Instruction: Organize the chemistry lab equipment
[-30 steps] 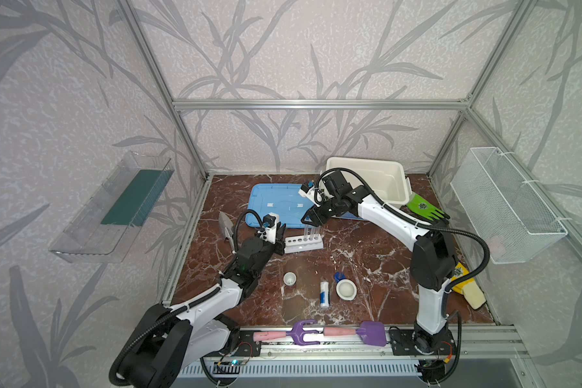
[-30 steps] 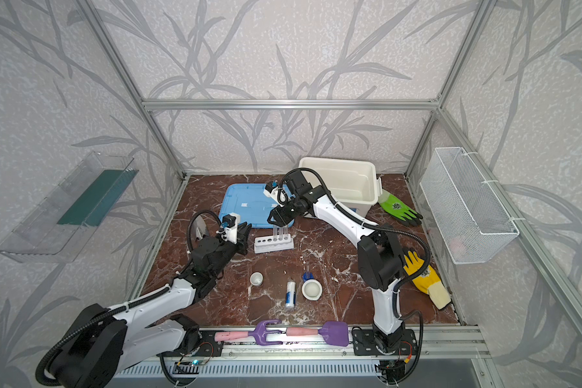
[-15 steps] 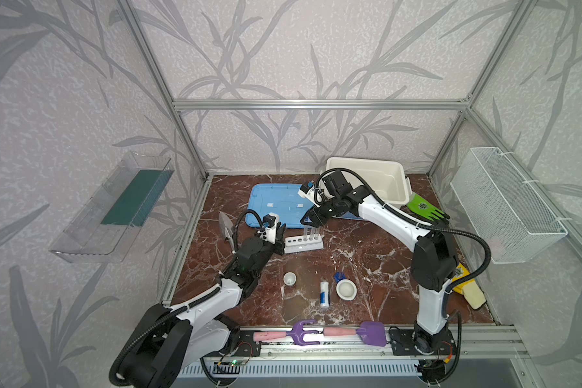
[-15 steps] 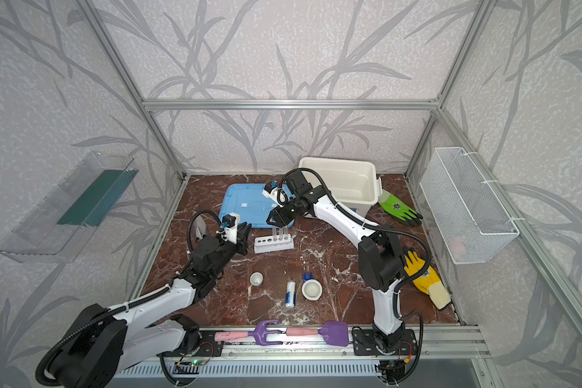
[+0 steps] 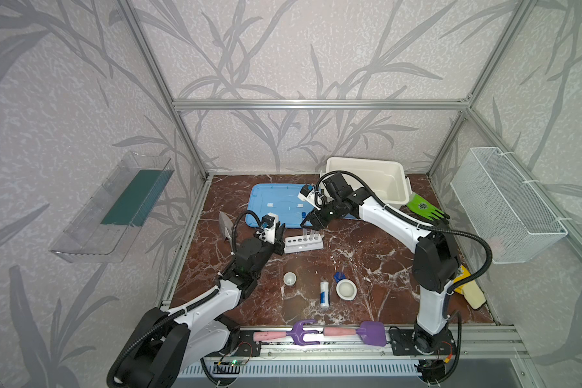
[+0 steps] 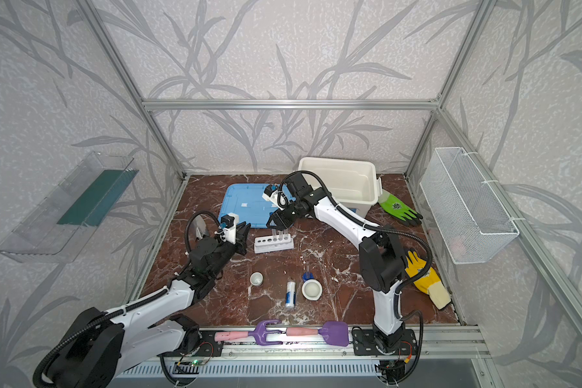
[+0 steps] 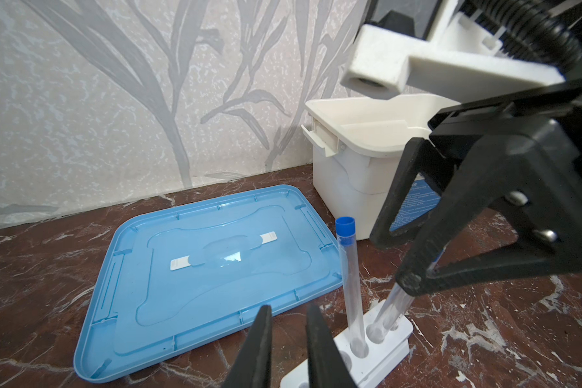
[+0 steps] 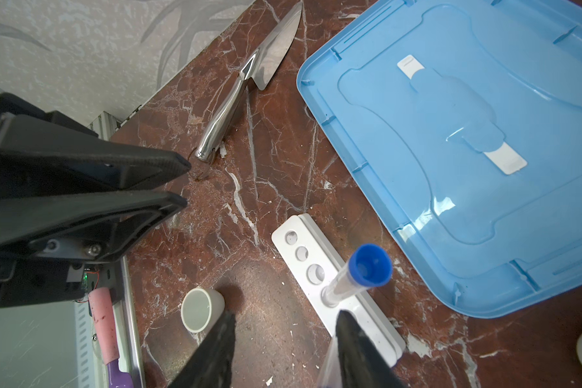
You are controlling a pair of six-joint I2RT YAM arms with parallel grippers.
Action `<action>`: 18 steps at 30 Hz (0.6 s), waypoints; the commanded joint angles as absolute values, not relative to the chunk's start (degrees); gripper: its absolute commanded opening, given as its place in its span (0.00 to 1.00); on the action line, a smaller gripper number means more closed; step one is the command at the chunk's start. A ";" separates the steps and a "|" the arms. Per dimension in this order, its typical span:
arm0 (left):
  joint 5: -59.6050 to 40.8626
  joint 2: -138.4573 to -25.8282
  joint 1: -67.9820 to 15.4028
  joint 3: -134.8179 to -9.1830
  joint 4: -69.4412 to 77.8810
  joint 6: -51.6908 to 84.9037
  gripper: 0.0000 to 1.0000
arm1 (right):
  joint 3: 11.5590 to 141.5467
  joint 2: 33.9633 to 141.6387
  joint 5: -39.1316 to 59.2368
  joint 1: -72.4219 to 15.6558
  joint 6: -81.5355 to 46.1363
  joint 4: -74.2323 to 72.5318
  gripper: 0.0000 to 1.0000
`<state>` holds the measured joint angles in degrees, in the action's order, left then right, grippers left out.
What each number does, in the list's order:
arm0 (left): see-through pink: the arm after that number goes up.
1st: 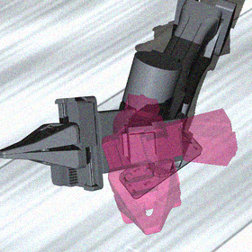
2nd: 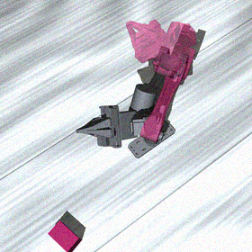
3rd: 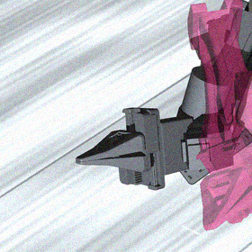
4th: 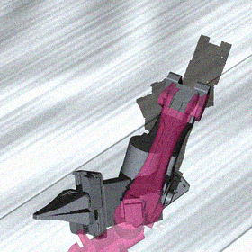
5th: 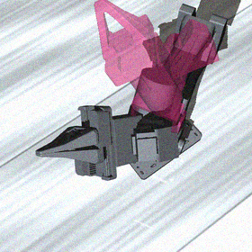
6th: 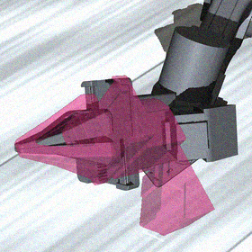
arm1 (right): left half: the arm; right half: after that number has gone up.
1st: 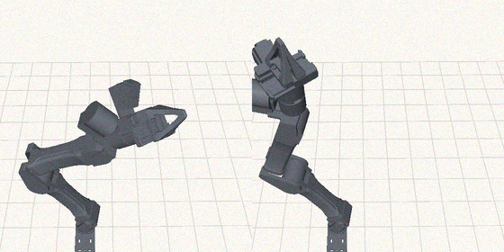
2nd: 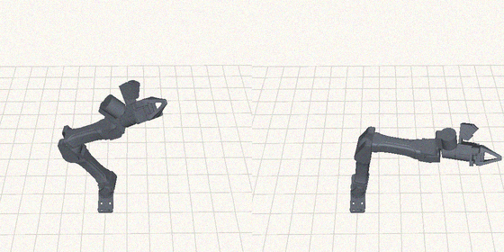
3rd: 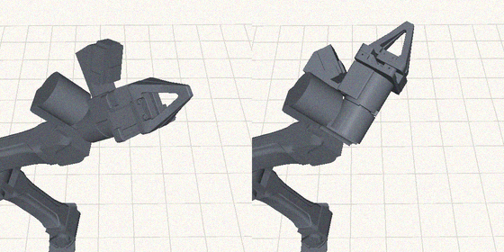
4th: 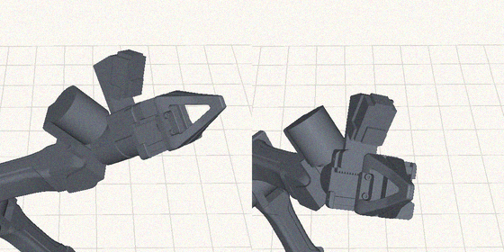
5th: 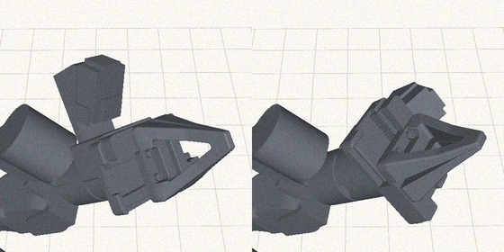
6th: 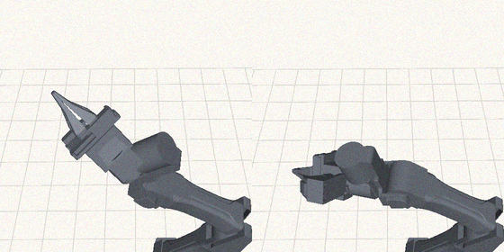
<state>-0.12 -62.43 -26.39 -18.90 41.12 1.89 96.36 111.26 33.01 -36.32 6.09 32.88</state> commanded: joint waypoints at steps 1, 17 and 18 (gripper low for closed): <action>-0.35 -61.26 -26.09 -18.16 42.03 1.32 0.21 | 95.97 107.82 32.43 -36.56 6.79 33.41 0.49; -2.16 -60.30 -26.07 -20.16 39.06 2.69 0.22 | 90.46 96.48 24.18 -36.49 4.27 30.58 0.50; -2.63 -60.11 -26.18 -20.51 38.53 3.14 0.22 | 88.60 94.08 22.75 -36.39 3.59 29.71 0.50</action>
<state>-1.19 -61.30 -26.39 -18.94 40.18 2.15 90.98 99.68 26.63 -36.32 5.26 31.53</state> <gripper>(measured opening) 0.221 0.497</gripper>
